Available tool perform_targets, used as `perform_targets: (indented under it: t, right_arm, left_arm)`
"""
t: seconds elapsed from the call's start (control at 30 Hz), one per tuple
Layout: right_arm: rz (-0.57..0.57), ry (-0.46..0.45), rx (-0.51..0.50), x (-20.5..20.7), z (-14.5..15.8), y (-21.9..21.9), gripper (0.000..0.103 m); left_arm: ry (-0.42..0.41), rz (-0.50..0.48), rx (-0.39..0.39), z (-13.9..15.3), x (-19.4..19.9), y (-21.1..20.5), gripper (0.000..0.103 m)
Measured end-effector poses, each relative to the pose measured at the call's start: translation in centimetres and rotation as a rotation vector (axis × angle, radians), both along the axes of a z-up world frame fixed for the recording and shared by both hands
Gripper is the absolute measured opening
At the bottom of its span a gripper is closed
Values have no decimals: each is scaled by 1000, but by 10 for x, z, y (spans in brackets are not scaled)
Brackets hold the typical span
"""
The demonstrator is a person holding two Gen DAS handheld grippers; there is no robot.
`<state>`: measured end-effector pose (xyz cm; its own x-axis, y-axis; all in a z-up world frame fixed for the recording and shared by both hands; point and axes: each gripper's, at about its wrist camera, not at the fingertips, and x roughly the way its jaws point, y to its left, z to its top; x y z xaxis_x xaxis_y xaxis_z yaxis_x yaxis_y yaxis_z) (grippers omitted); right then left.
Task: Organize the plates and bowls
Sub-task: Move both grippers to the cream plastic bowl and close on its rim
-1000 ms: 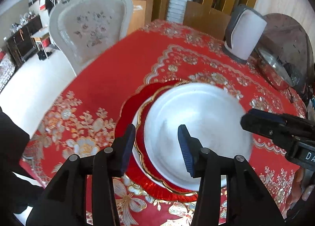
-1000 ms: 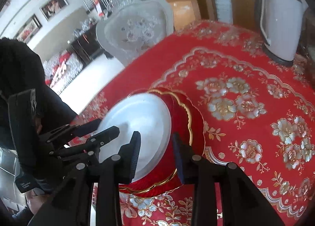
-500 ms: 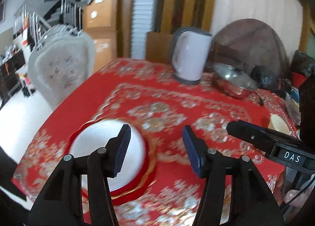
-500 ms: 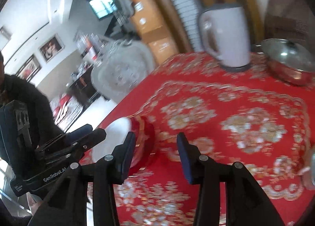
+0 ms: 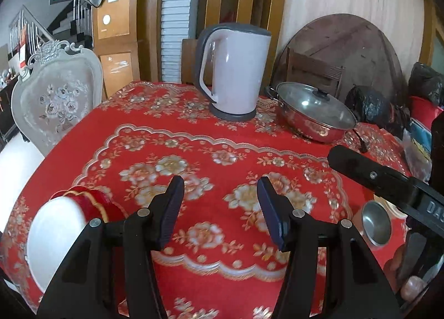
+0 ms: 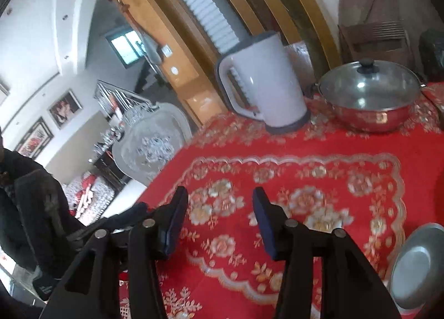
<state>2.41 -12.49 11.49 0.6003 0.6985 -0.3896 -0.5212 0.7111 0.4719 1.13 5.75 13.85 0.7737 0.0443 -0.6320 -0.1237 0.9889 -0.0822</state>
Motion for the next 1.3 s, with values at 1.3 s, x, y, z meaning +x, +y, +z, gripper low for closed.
perform_targets:
  t: [1.3]
  right_arm:
    - [-704, 582, 2, -18, -49, -339, 61]
  left_arm:
    - [435, -542, 27, -26, 155, -306, 55]
